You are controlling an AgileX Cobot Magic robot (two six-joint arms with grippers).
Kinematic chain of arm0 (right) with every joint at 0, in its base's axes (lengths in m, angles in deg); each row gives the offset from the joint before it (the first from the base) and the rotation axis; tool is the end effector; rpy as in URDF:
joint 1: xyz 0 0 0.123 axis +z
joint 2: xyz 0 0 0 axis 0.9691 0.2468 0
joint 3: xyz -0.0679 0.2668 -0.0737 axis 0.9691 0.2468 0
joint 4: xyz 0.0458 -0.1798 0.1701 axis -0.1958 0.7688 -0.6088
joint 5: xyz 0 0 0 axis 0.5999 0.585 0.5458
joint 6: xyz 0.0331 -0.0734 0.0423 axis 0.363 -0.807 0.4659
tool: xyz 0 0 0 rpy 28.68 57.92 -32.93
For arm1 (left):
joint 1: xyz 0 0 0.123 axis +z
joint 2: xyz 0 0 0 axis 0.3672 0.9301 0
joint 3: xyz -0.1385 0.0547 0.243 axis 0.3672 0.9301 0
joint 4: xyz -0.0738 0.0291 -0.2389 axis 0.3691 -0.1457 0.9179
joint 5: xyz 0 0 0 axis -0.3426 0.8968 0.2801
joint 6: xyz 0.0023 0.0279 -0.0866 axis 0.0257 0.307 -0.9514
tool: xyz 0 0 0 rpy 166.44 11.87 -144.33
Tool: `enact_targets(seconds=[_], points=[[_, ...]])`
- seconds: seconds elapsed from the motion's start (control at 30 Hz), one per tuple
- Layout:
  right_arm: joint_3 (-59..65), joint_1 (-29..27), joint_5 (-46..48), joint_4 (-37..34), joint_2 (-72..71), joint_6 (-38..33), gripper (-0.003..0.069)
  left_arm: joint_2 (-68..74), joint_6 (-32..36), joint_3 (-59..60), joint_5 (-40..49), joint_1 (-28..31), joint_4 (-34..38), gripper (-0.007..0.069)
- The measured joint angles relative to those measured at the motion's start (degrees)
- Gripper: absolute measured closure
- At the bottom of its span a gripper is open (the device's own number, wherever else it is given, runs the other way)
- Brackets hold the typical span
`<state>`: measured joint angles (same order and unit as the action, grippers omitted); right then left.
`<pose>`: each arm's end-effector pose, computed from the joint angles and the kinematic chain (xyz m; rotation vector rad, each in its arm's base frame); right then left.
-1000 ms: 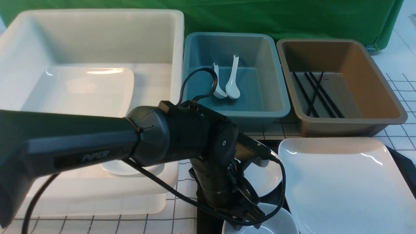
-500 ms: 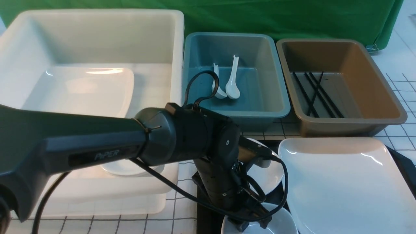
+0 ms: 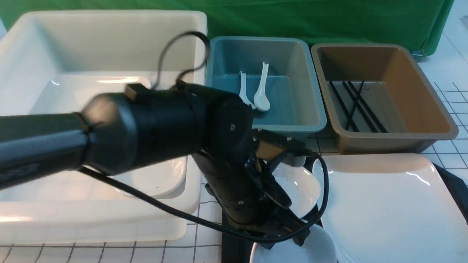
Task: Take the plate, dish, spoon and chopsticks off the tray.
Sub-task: Use the left arm to put the small plate into the large storage box on the left
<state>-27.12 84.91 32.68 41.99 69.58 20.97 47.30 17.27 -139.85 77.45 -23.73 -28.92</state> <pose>0.1423 0.0248 0.2853 -0.1906 2.4461 0.0985 0.2296 -0.2602 0.2439 0.9398 2.7773 -0.4972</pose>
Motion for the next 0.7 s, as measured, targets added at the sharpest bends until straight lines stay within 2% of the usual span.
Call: enact_targets(seconds=[0.17, 0.3, 0.4, 0.53, 0.57, 0.6, 0.63, 0.7], points=[[0.0, 0.0, 0.0, 0.0, 0.0, 0.0, 0.0419, -12.28, -0.43, 0.0, 2.24, 5.33, 0.47, 0.061], [0.0, 0.0, 0.0, 0.0, 0.0, 0.0, 0.042, -21.2, -0.83, 0.0, 1.94, 16.76, 0.47, 0.061], [0.0, 0.0, 0.0, 0.0, 0.0, 0.0, 0.042, -25.46, -1.9, 1.0, 1.62, 29.37, 0.42, 0.061], [0.0, 0.0, 0.0, 0.0, 0.0, 0.0, 0.042, -26.83, -5.51, 5.46, -1.5, 43.18, 0.82, 0.061], [0.0, 0.0, 0.0, 0.0, 0.0, 0.0, 0.042, -26.83, -6.84, 8.22, -3.87, 47.47, 2.17, 0.061], [0.0, 0.0, 0.0, 0.0, 0.0, 0.0, 0.042, -26.83, -7.02, 8.72, -4.29, 48.12, 2.48, 0.061], [0.0, 0.0, 0.0, 0.0, 0.0, 0.0, 0.042, -26.83, -7.99, 12.67, -7.52, 52.05, 5.42, 0.061], [0.0, 0.0, 0.0, -0.04, 0.0, 0.0, 0.042, -26.83, -8.19, 19.27, -12.64, 55.63, 11.33, 0.061]])
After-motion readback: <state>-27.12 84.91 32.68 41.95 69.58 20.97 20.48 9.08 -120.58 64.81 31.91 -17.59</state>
